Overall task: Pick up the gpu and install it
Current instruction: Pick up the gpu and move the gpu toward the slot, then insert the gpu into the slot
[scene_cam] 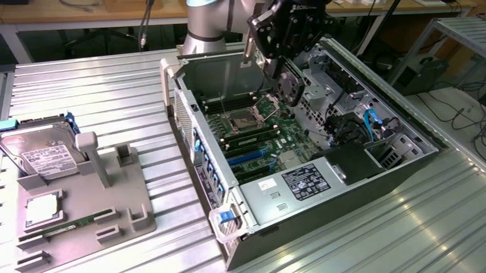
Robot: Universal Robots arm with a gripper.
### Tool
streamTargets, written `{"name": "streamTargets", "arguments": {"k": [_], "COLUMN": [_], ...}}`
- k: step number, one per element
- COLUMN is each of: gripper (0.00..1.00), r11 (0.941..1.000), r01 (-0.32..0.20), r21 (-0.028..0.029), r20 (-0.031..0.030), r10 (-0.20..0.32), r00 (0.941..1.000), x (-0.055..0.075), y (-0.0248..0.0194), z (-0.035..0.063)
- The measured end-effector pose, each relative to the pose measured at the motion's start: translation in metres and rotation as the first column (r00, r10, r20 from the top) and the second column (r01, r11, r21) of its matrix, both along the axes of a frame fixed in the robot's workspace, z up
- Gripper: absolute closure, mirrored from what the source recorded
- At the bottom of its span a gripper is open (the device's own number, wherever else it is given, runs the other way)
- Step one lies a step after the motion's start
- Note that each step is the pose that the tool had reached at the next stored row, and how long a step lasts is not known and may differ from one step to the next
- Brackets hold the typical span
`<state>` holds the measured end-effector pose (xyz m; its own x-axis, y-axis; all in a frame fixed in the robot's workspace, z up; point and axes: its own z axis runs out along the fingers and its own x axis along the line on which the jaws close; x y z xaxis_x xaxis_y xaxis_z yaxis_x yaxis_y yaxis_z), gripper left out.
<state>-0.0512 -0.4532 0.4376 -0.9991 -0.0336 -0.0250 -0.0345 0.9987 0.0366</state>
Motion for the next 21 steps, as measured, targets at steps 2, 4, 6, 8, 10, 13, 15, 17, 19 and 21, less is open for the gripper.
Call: {"name": "streamTargets", "arguments": {"k": [2,4,6,8,10,13,15,17,19,21], "gripper": [0.73,0.73,0.73,0.73,0.73,0.73,0.73,0.73,0.73,0.73], "r11": [1.0,1.0,1.0,1.0,1.0,1.0,1.0,1.0,1.0,1.0], "r01": [0.0,0.0,0.0,0.0,0.0,0.0,0.0,0.0,0.0,0.0], "r21": [0.0001,0.0001,0.0,0.0,0.0,0.0001,0.0,0.0,0.0001,0.0], "r20": [0.0,0.0,0.0,0.0,0.0,0.0,0.0,0.0,0.0001,0.0], "r10": [0.0,0.0,0.0,0.0,0.0,0.0,0.0,0.0,0.0,0.0], "r00": [1.0,1.0,1.0,1.0,1.0,1.0,1.0,1.0,1.0,1.0], "x": [0.019,0.03,0.035,0.035,0.035,0.035,0.035,0.035,0.035,0.035], "y": [0.0,0.0,-0.0001,0.0,0.0,0.0,0.0,0.0,0.0,0.0], "z": [-0.0002,-0.0004,-0.0003,-0.0003,-0.0004,-0.0004,-0.0004,-0.0003,-0.0004,-0.0004]}}
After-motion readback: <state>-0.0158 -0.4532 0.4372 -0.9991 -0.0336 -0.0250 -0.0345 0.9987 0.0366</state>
